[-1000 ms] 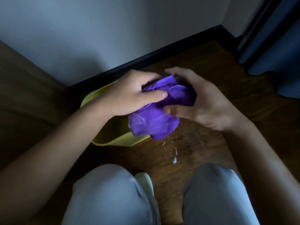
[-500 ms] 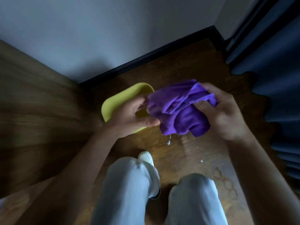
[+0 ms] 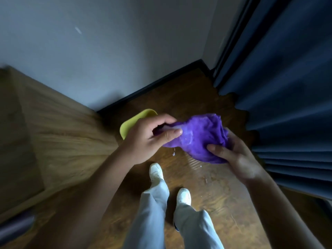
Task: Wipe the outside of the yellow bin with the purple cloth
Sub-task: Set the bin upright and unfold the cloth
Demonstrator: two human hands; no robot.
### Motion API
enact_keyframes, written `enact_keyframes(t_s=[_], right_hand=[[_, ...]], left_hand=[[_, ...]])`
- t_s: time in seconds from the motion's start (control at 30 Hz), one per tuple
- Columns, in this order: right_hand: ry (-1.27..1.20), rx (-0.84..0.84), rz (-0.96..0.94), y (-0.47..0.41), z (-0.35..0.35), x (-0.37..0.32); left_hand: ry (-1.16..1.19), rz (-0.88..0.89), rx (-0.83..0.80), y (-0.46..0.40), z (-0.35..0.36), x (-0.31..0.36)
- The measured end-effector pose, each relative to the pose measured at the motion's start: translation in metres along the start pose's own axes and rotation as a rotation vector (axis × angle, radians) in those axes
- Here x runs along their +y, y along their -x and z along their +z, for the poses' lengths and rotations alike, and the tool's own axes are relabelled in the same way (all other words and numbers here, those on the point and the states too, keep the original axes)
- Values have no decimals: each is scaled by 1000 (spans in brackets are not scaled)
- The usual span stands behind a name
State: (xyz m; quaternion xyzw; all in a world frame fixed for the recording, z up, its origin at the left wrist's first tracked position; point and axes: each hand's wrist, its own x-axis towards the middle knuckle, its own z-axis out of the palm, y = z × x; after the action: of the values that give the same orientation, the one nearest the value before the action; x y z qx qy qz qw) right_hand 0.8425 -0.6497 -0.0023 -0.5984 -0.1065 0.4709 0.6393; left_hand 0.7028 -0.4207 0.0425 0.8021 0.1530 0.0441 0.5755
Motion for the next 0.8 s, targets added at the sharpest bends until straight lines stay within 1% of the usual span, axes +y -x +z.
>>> enact_keyframes(t_s=[0.1,0.17,0.23,0.33,0.4,0.5,0.63,0.8], right_hand=[[-24,-29,-32,39,7,-40],[-8,-10,-86,63,18,-67],[29,-12,-130,84,32,-92],[127,-87,-194,110,62,-125],[176,-100,-263,122,88,-140],[220,-128,-343,132,135,-152],[269,-243,-384,139,201,-159],[339,-209,-452,144,288,-147]], left_hand=[[-81,67,-107,18,-3,59],[-128,89,-128,33,-8,89],[-158,100,-95,51,-18,114],[-182,101,-14,85,-39,140],[-189,78,85,113,-52,147],[-157,-1,293,155,-67,145],[-133,-89,456,200,-94,132],[-181,-25,683,266,-139,126]])
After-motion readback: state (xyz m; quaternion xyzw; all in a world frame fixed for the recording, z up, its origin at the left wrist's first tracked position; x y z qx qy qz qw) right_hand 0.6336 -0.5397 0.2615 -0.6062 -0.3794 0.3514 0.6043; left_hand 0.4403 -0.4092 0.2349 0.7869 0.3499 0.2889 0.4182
